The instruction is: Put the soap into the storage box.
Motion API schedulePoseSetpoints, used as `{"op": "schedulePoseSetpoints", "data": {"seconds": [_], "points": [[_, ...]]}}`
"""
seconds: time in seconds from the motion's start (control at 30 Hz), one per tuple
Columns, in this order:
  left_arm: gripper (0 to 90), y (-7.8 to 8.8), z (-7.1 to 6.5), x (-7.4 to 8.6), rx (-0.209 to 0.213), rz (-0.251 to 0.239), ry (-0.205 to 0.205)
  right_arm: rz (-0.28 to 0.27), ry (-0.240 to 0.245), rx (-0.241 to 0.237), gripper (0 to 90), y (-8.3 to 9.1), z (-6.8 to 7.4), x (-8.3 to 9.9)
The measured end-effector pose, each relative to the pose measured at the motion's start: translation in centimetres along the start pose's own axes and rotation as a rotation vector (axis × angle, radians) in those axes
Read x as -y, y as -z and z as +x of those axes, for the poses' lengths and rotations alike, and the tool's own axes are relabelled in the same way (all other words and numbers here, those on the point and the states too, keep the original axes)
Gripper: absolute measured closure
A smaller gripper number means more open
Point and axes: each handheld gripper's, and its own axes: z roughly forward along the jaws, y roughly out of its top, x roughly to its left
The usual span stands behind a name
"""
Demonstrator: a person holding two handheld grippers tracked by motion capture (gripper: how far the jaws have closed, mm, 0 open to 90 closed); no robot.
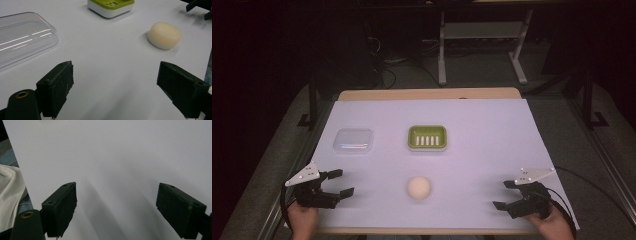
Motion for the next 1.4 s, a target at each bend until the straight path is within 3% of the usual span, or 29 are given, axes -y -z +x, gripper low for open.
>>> {"op": "schedulePoseSetpoints", "data": {"seconds": [0.17, 0.23, 0.53, 0.8, 1.1, 1.23, 1.4], "points": [[13.2, -0.1, -0.1, -0.2, 0.008, 0.0, -0.011, -0.022, 0.04, 0.022, 15.9, -0.1, 0.5, -0.6], [13.2, -0.1, -0.1, -0.2, 0.008, 0.003, -0.013, -0.017, 0.027, 0.021, 16.0, -0.1, 0.8, -0.7], [13.2, 0.0, 0.0, -0.2, 0.002, -0.001, -0.013, 0.012, 0.082, 0.025, 15.7, -1.2, 1.9, -1.5], [13.2, 0.0, 0.0, -0.2, 0.004, -0.001, -0.014, 0.016, 0.096, 0.0, 15.8, -1.8, 2.8, -2.2], [13.2, 0.2, 0.0, -0.1, 0.0, -0.01, -0.01, 0.033, 0.147, -0.011, 15.3, -2.5, 3.8, -3.3], [13.2, 0.3, 0.0, -0.1, -0.002, -0.017, 0.0, 0.046, 0.145, -0.031, 15.0, -2.7, 4.0, -3.9], [13.2, 0.3, 0.0, -0.1, 0.001, -0.012, -0.005, 0.072, 0.175, -0.021, 15.1, -2.8, 4.4, -5.2]]}}
